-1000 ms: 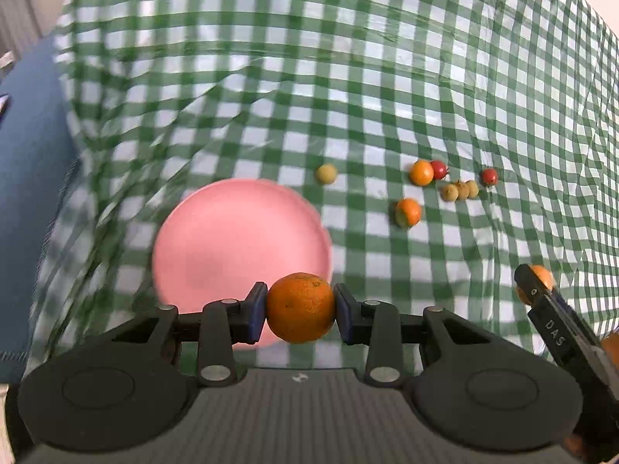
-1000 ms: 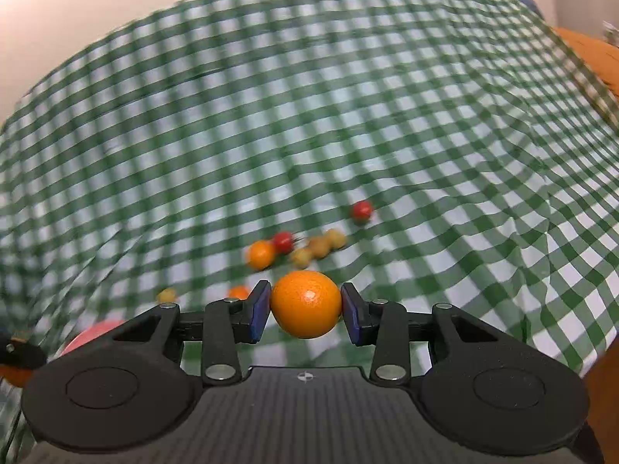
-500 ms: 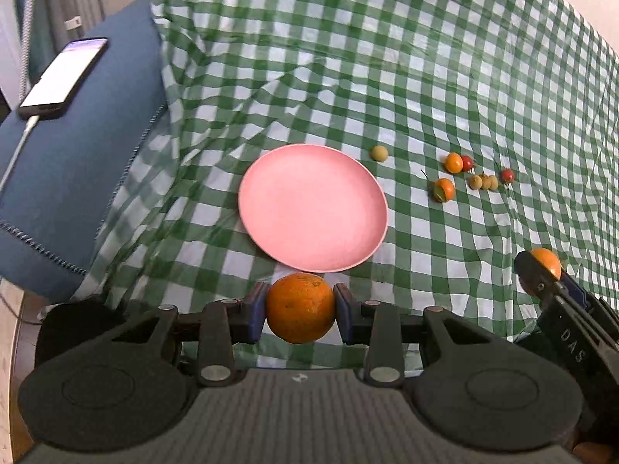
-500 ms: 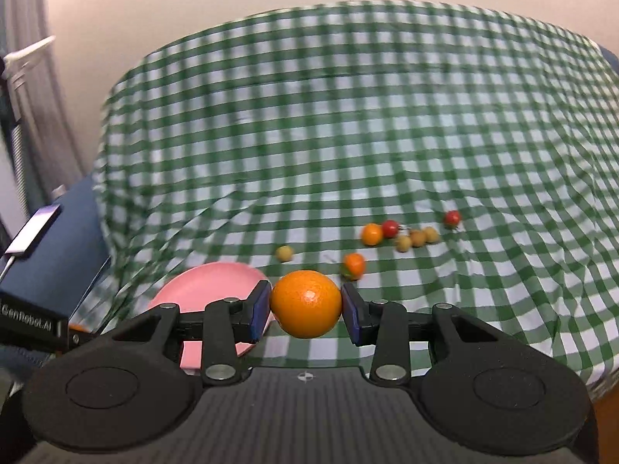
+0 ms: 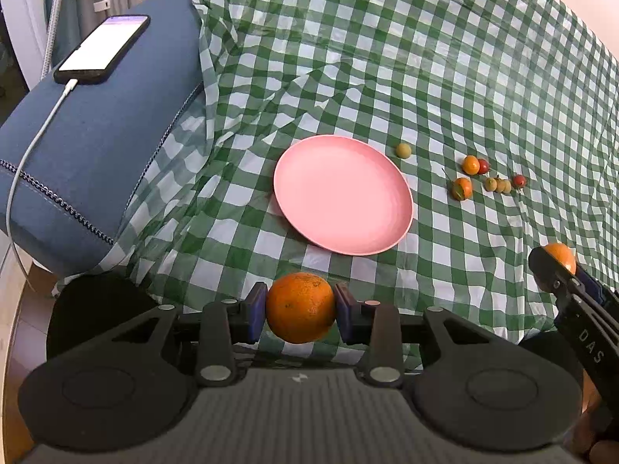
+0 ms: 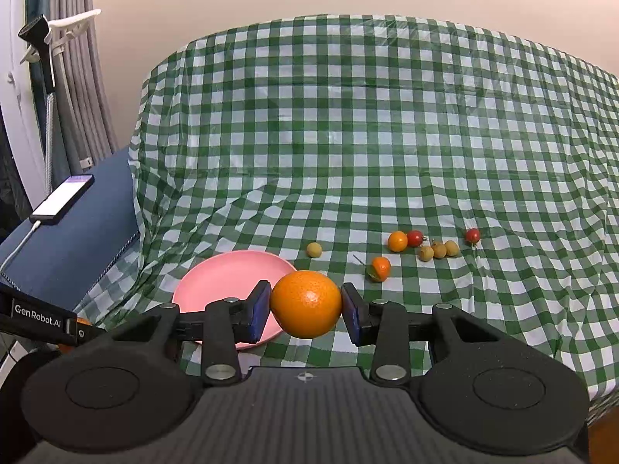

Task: Organize fruits
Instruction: 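Carry the orange in the left tool to the pink plate while the right tool carries its orange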

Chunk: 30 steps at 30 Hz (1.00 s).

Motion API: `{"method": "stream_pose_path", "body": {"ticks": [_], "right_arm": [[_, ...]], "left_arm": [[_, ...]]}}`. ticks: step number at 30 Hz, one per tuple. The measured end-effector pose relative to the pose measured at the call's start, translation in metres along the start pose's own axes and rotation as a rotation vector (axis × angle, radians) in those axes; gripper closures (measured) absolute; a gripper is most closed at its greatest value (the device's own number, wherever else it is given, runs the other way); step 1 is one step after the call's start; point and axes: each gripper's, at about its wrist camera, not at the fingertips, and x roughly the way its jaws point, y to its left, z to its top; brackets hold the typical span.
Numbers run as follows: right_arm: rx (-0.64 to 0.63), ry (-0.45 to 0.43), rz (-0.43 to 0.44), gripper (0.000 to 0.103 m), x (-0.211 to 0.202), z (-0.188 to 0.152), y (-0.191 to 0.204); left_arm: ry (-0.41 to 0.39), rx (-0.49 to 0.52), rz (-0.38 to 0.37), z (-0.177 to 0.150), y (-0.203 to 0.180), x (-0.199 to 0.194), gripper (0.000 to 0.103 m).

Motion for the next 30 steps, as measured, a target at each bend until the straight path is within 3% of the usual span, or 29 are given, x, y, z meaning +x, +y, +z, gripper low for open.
{"method": "stream_pose_path", "body": {"ticks": [11,30], "right_arm": [[-0.042,0.032,0.004,0.062,0.02,0.0,0.007],[0.005,0.162,0.053,0.062,0.112,-0.004,0.007]], "left_arm": [[0.026,0.003,0.009,0.009,0.002,0.021,0.062],[0.128,0.042,0.062,0.061,-0.009,0.102,0.062]]}}
